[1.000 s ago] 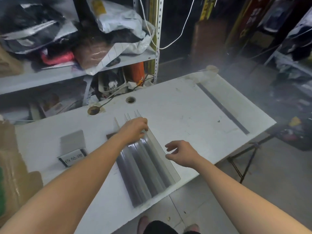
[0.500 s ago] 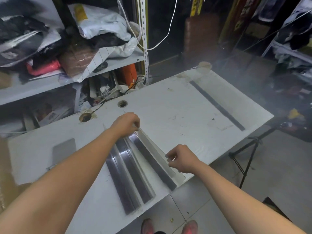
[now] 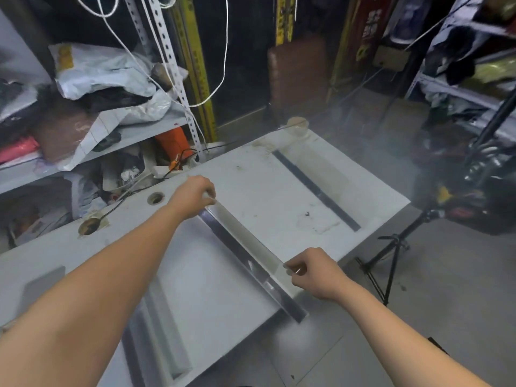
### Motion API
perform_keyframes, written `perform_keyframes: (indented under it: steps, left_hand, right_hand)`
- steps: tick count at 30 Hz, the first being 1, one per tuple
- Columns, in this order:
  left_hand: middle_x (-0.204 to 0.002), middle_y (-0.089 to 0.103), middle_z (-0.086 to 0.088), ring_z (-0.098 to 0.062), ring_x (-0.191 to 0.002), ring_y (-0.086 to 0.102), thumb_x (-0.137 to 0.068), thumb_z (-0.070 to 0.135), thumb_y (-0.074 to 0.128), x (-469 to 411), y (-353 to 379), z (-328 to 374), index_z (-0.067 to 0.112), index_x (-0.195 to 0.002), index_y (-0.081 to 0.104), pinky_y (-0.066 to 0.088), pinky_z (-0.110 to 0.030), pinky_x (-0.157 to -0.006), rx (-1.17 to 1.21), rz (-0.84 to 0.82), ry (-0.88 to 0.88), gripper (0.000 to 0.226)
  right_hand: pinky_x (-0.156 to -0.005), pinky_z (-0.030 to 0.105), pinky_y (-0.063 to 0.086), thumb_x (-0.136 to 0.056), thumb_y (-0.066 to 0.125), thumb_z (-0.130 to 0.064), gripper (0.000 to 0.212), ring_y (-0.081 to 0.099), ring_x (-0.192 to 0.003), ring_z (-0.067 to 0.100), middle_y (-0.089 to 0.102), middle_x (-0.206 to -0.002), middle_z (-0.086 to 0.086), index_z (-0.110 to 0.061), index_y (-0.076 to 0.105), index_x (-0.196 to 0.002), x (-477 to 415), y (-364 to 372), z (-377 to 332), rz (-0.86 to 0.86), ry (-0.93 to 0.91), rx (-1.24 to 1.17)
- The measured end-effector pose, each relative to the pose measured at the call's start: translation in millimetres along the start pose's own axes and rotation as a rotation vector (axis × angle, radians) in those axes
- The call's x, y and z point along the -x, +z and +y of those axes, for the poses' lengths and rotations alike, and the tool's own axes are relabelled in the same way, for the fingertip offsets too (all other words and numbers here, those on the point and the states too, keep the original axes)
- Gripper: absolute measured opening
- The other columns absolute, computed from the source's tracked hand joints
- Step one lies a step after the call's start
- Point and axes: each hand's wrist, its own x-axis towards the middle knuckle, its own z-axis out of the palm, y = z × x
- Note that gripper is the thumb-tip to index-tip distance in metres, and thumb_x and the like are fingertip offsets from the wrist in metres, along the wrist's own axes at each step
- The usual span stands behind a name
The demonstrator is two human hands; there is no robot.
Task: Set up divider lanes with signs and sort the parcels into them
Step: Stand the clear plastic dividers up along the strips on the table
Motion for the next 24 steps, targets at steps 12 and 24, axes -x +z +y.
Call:
perform_keyframes:
  steps: [12,24]
  left_hand:
    - [-0.100,0.061,0.000,-0.019,-0.095,0.055,-0.084,0.020,0.077,-126.2,30.3,37.3,0.018,-0.091,0.070,0.047,-0.032,-0.085,0.000,-0.015,0.116,0.010]
    - [-0.095,0.061,0.002,-0.020,-0.095,0.054,-0.083,0.013,0.077,-215.0,48.5,-2.0,0.016,-0.087,0.068,0.046,-0.038,-0.087,0.088,0.021,0.090,0.011]
  right_hand:
    - [-0.055,0.027,0.025,-0.085,0.056,-0.016,0.028,0.025,-0.056,0.013,0.032,-0.056,-0.007,-0.013,0.042,-0.061,-31.9,-49.2,62.0,0.093,0.129,-0.058]
    - [-0.071,0.033,0.053,-0.083,0.054,-0.008,0.027,0.066,-0.088,0.029,0.071,-0.099,0.012,-0.005,0.069,-0.105,-108.4,-62.8,58.8,0.071,0.200,-0.058]
